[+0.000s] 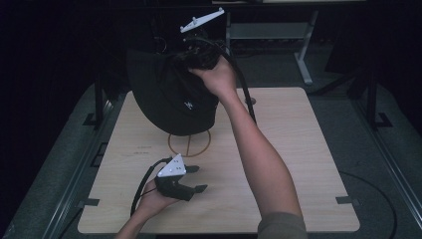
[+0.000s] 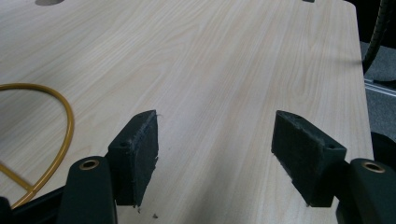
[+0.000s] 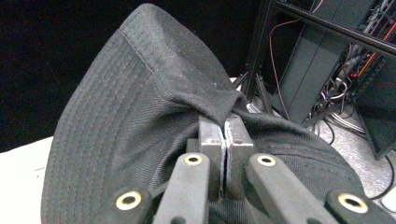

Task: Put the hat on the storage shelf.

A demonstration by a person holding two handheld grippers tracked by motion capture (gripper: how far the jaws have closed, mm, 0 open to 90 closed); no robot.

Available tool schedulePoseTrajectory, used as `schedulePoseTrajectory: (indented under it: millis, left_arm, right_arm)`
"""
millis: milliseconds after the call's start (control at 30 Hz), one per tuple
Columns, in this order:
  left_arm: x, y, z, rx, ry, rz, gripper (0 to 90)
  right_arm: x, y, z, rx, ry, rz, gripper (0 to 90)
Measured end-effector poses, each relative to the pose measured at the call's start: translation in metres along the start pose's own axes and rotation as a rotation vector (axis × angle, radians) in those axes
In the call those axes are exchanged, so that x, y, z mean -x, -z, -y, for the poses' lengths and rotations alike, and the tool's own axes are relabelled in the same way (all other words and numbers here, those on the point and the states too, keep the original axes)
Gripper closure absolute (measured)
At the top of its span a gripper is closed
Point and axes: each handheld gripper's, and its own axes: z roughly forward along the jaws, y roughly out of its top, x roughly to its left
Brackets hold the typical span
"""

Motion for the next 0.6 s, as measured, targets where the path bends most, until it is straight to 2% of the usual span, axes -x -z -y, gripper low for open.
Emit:
schedulePoseTrajectory:
  millis: [300, 367, 433, 600]
  left_arm:
    - [0.0, -0.001, -0.001, -0.005, -0.015, 0.006, 31.3]
    - [0.001, -0.002, -0.001, 0.004, -0.006, 0.009, 31.3]
    - [0.002, -0.002, -0.001, -0.008, -0.013, 0.013, 31.3]
    - [0.003, -0.003, -0.001, -0.002, -0.018, 0.015, 31.3]
  right_arm:
    - [-0.004, -0.018, -0.003, -0.024, 0.015, 0.0, 88.5]
    - [-0.006, -0.023, -0.004, -0.035, 0.026, -0.001, 88.5]
    - [-0.008, -0.027, -0.006, -0.053, 0.038, -0.007, 88.4]
    - [-0.015, -0.039, -0.007, -0.091, 0.063, -0.012, 88.1]
